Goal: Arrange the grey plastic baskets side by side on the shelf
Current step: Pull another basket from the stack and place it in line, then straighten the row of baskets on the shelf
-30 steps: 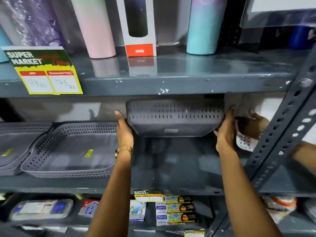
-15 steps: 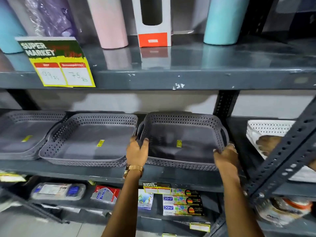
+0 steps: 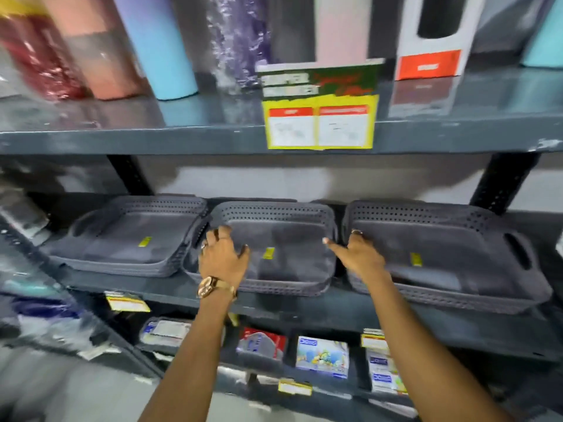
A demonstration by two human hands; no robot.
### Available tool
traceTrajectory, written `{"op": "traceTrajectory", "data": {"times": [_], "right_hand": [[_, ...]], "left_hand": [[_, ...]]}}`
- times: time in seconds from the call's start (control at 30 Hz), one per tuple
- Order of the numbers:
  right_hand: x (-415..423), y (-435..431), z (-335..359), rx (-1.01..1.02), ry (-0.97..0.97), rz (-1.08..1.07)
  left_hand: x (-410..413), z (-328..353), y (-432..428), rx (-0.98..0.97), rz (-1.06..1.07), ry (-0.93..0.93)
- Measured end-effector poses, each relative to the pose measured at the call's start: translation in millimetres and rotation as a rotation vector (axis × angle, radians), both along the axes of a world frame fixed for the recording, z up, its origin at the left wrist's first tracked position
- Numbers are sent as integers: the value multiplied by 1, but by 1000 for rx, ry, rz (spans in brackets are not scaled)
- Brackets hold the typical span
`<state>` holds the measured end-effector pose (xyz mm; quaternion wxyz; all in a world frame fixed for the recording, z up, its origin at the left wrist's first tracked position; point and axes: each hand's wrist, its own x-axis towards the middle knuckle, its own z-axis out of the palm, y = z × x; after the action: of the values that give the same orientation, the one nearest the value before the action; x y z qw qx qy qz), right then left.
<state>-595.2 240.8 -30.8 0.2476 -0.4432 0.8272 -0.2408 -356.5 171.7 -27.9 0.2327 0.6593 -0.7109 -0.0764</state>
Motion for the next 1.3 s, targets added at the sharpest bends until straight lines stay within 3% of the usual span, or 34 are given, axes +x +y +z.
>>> {"op": "traceTrajectory", "data": {"times": [0.17, 0.3, 0.47, 0.73, 1.0, 1.3], "right_hand": [[28, -11, -24, 58, 131, -134], [36, -10, -34, 102, 160, -218], [44, -8, -39, 128, 250, -293], [42, -25, -35, 111, 303, -362], [36, -53, -32, 130, 261, -421], [64, -10, -28, 109, 264, -437]], "left_hand": [[78, -11, -57, 142, 0, -100], [122, -19, -81, 291, -39, -68], [130, -31, -86, 196, -185, -194], [128, -42, -116, 37, -298, -136], [104, -37, -142, 107, -254, -52], [129, -38, -94, 134, -246, -20]]}}
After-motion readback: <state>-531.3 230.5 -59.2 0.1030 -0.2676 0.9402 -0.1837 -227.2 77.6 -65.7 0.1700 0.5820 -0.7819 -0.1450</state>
